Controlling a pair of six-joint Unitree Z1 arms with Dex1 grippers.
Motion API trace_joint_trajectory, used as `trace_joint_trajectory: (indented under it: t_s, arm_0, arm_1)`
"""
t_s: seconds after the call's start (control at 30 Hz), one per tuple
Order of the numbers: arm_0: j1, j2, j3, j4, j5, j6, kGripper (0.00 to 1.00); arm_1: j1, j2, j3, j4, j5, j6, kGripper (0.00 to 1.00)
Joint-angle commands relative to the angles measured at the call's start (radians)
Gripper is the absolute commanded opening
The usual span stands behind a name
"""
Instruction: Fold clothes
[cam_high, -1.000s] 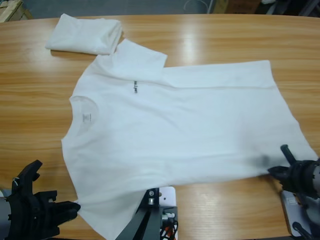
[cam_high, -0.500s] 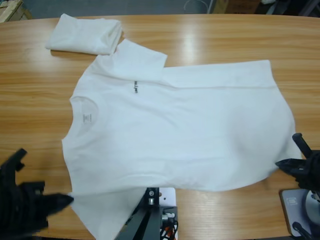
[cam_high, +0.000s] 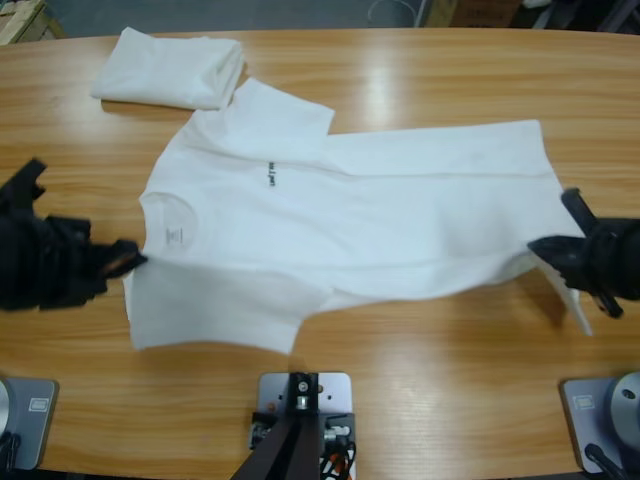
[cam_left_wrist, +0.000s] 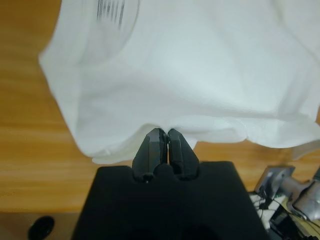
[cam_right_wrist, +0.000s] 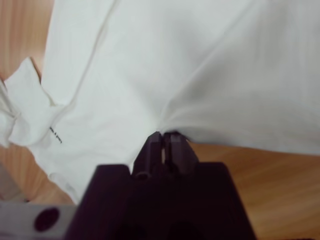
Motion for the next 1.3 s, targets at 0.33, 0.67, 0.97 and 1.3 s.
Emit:
trace_joint_trajectory:
  t_s: [0.33, 0.67, 0.97, 1.3]
  arm_0:
    - [0.188, 0.135, -0.043, -0.019, 0.018, 0.156, 0.0]
    - [0.227, 0.197, -0.104, -0.047, 0.025, 0.238, 0.0]
    - [0.297, 0.241, -0.158, -0.047, 0.025, 0.323, 0.0]
    - [0.297, 0.294, -0.159, -0.047, 0.024, 0.323, 0.0]
  arm_1:
    - [-0.24, 0.25, -0.085, -0.021, 0.028, -0.39, 0.0]
    - [-0.241, 0.311, -0.128, 0.029, -0.02, -0.671, 0.0]
    - [-0.241, 0.376, -0.224, 0.053, -0.082, -1.034, 0.0]
    - [-0.242, 0.502, -0.308, 0.158, -0.148, -1.281, 0.0]
